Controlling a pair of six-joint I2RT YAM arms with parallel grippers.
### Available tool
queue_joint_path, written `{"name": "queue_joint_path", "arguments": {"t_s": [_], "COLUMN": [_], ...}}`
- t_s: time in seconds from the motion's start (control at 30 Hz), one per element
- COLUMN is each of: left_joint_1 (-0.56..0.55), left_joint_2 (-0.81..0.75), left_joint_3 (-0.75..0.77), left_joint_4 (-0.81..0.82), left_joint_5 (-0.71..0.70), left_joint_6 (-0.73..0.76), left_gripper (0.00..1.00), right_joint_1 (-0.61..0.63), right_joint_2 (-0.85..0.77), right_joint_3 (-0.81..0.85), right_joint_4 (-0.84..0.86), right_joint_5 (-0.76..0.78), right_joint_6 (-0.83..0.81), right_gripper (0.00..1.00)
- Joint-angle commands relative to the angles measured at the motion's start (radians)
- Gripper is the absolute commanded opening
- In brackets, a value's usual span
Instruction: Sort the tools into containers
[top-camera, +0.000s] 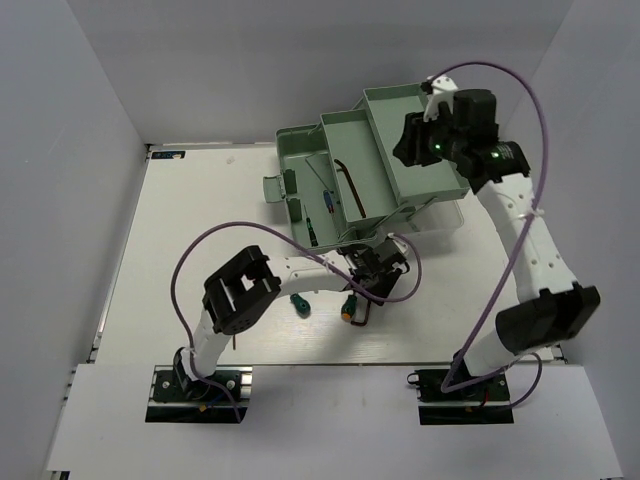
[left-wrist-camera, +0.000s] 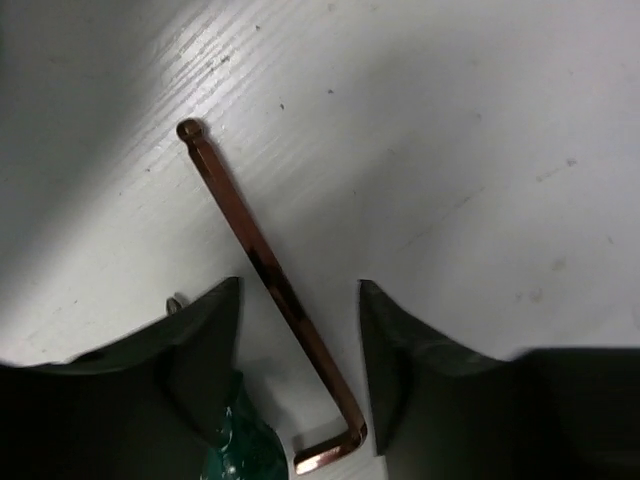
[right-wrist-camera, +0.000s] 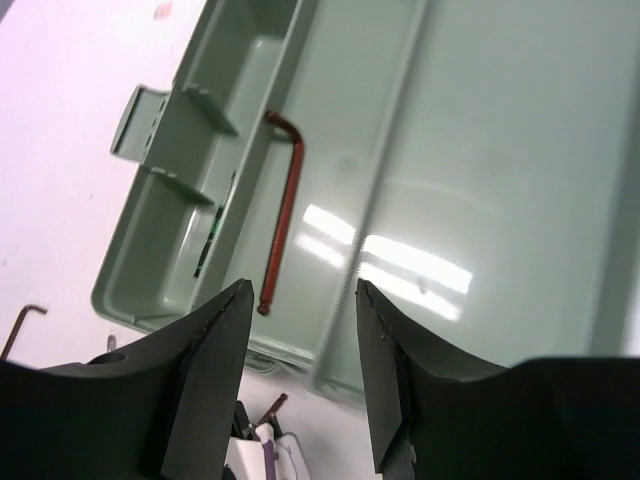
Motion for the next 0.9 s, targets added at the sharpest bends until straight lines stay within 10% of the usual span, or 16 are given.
{"name": "queue_joint_path", "arguments": {"t_s": [0.0,0.37,0.63,0.87], "left_joint_1": [-0.017,-0.036,-0.054,-0.054], "left_joint_2": [0.037,0.165,0.142,0.068], "left_joint_3": [0.083,0.145,0.178,0.304], "left_joint_4": [-0.068,-0.212,-0.192,-0.194], "left_joint_5": [-0.074,-0.112,0.010,0.113], "left_joint_6": [0.018,0.007,0.027,0.047], "left_gripper": [0.57,0.36,0.00,0.00], "right_joint_1": [-0.045,-0.166,-0.234,-0.289], "right_joint_2": [-0.060,-0.143,-0.180,-0.215], "right_joint_3": [-0.062,-0.174,-0.223,-0.271], "right_joint_4": [0.068,0.064,0.062,0.067], "right_joint_5": [0.020,-0.042,-0.080,-0.097], "right_joint_6": [-0.010,0.034,0.059,0.059], "right_gripper": [0.52,0.52,0.52,0.52]}}
